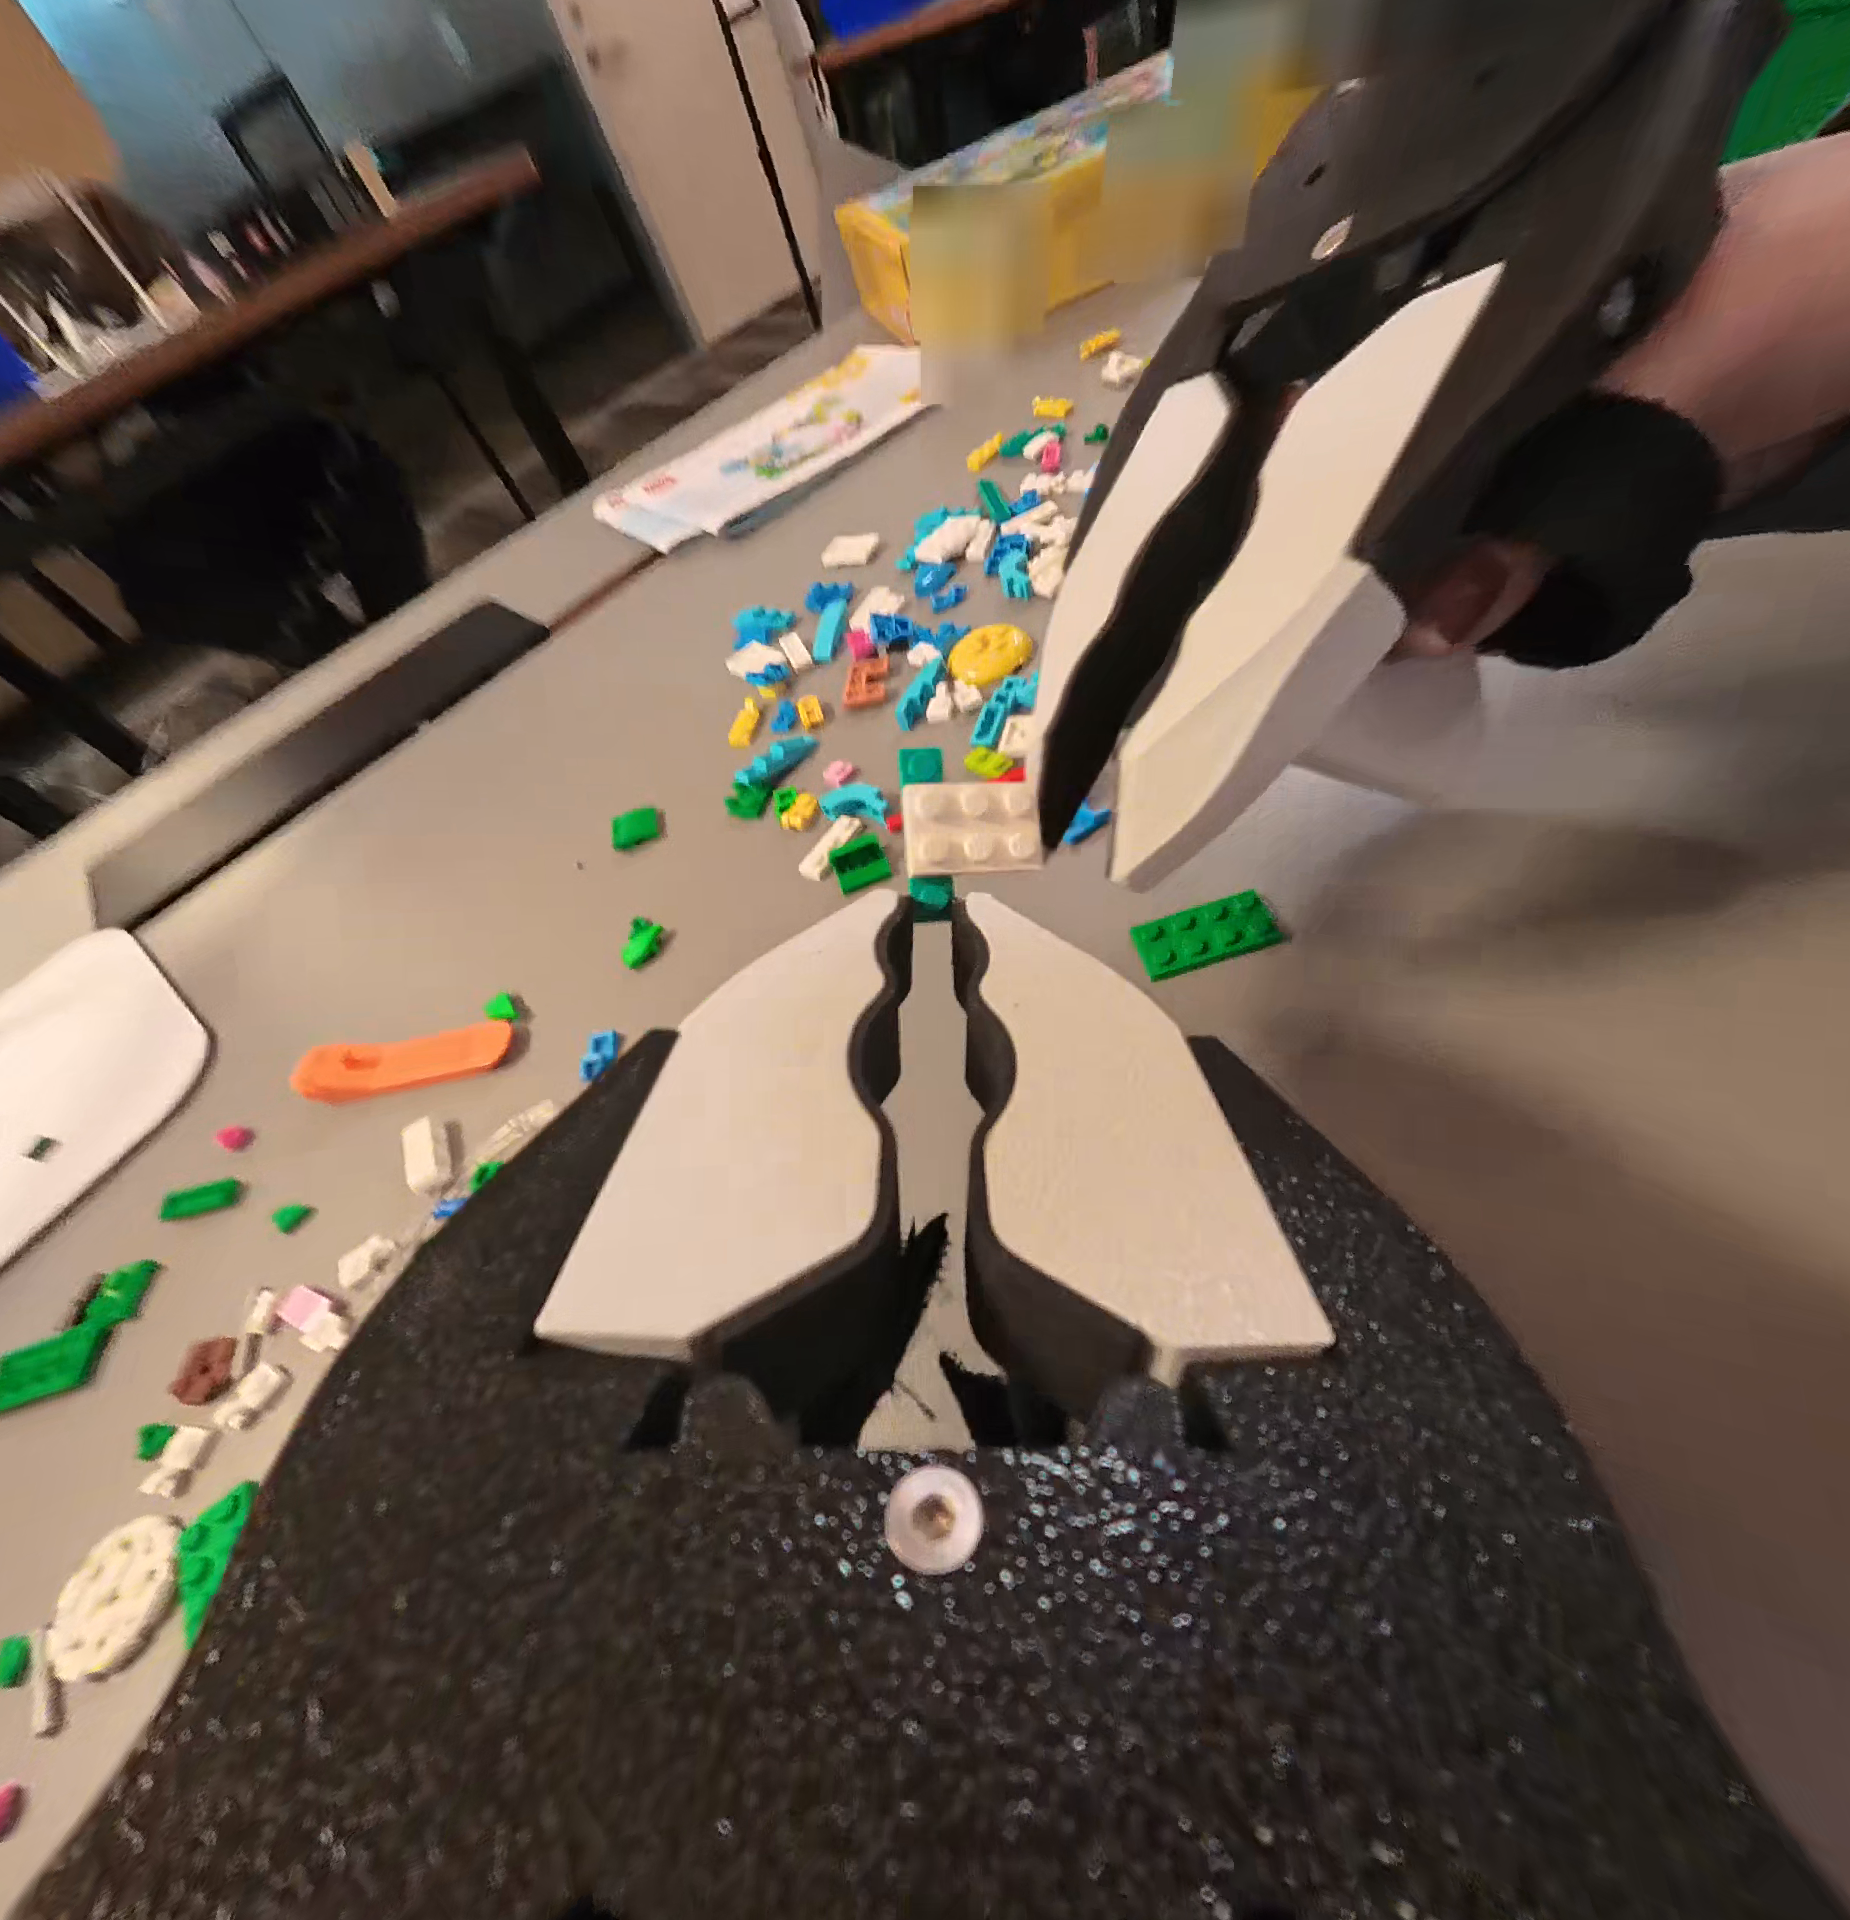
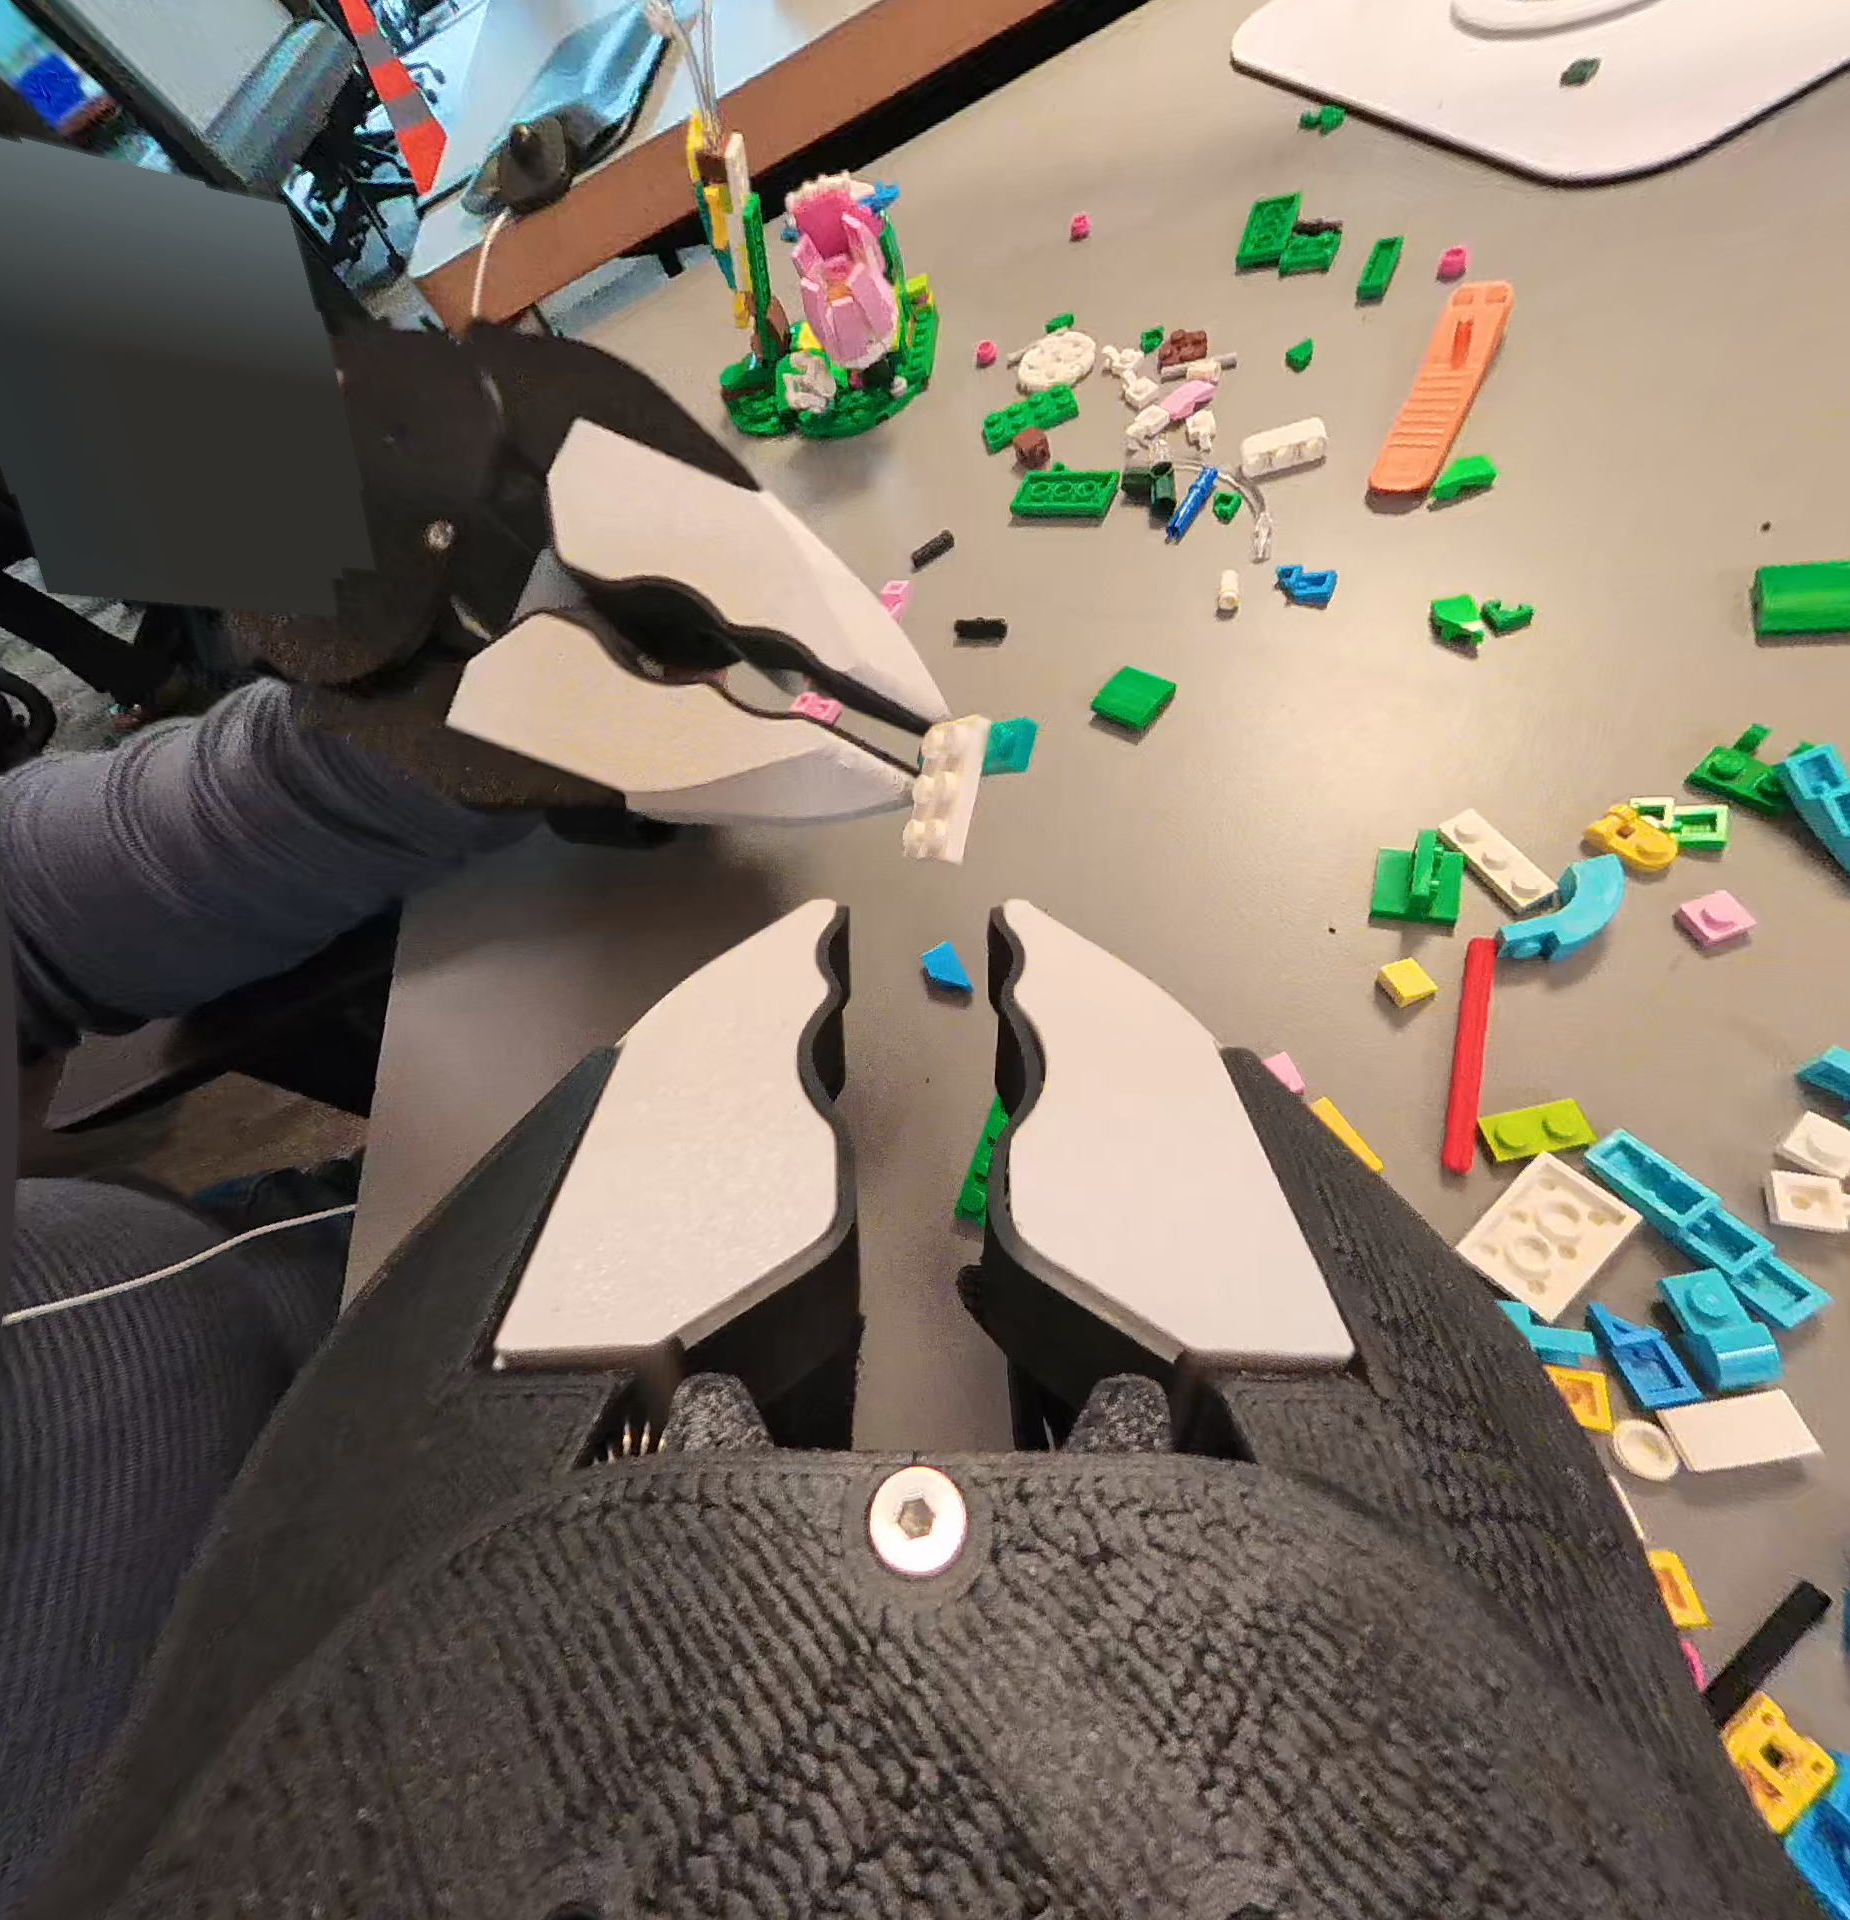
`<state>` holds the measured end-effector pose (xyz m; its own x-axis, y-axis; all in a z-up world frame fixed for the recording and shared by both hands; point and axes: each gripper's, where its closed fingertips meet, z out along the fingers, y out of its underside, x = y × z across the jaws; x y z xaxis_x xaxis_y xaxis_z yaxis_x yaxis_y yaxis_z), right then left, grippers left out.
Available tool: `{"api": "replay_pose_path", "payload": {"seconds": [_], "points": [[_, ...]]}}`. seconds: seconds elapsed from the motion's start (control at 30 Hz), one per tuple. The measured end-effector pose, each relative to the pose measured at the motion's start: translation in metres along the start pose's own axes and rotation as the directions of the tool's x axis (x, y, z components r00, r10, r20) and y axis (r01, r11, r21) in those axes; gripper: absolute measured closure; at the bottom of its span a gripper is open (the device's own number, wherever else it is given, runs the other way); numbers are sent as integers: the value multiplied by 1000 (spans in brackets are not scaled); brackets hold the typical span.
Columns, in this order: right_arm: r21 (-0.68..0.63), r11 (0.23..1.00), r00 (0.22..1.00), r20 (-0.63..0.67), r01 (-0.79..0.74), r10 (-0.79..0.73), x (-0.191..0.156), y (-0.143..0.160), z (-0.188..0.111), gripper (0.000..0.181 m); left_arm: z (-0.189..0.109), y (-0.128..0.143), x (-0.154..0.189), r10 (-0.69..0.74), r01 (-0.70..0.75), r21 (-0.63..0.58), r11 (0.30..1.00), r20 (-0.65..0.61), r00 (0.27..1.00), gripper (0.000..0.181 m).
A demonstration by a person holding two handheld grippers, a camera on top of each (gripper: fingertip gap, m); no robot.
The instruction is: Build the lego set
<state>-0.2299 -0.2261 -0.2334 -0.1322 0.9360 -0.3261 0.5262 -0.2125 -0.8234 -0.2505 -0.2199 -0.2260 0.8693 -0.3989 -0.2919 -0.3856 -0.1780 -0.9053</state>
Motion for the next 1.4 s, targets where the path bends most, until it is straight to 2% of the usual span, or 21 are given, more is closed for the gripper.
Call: {"api": "replay_pose_path", "payload": {"seconds": [0.13, 0.3, 0.43, 0.53, 0.67, 0.73, 0.83, 0.9, 0.97, 1.0, 1.07, 1.1, 1.13, 1.2, 1.27, 1.4], "points": [[69, 997, 999, 29, -29, 27, -3, -9, -3, 164, -5, -15, 5, 90, -94, 80, 992, 58, 994, 175], [139, 990, 995, 98, -11, -3, -13, -15, -8, 181, -10, -23, 5, 165, -180, 134, 975, 115, 980, 175], [159, 987, 992, 119, 19, -38, -19, -16, -10, 181, -14, -28, 5, 238, -264, 149, 953, 171, 956, 175], [176, 983, 983, 184, -49, 16, -23, -18, -13, 164, -16, -33, 7, 276, -310, 166, 936, 197, 941, 175], [203, 975, 974, 224, -88, 41, -24, -21, -15, 163, -14, -30, 8, 306, -339, 146, 930, 209, 929, 174], [222, 973, 978, 208, -67, 20, -23, -22, -16, 176, -15, -32, 10, 307, -342, 156, 927, 208, 929, 173], [239, 970, 988, 132, 44, -77, -22, -24, -18, 178, -14, -33, 10, 229, -261, 190, 946, 175, 958, 172], [248, 947, 977, 0, 205, -212, -16, -25, -20, 178, -15, -35, 13, 109, -126, 231, 965, 86, 990, 152], [222, 861, 887, -179, 457, -425, -11, -27, -25, 178, -18, -38, 15, -41, 48, 278, 959, -32, 999, 137], [180, 780, 792, -279, 599, -543, -10, -28, -27, 178, -19, -40, 16, -108, 132, 293, 947, -97, 989, 132], [33, 546, 505, -430, 837, -748, -14, -28, -31, 178, -20, -41, 19, -209, 263, 292, 919, -201, 957, 128], [-59, 428, 353, -472, 902, -808, -16, -27, -30, 178, -19, -40, 20, -243, 308, 284, 908, -240, 940, 127], [-146, 329, 222, -488, 933, -844, -17, -25, -29, 178, -19, -40, 22, -267, 342, 276, 898, -275, 924, 125], [-271, 185, 31, -488, 945, -872, -17, -21, -23, 177, -18, -40, 27, -288, 381, 263, 886, -331, 898, 124], [-339, 96, -83, -477, 936, -875, -18, -19, -19, 178, -16, -37, 30, -277, 368, 244, 897, -339, 899, 127], [-376, 52, -149, -485, 925, -861, -19, -21, -20, 178, -14, -33, 33, -232, 310, 226, 924, -313, 921, 144]]}}
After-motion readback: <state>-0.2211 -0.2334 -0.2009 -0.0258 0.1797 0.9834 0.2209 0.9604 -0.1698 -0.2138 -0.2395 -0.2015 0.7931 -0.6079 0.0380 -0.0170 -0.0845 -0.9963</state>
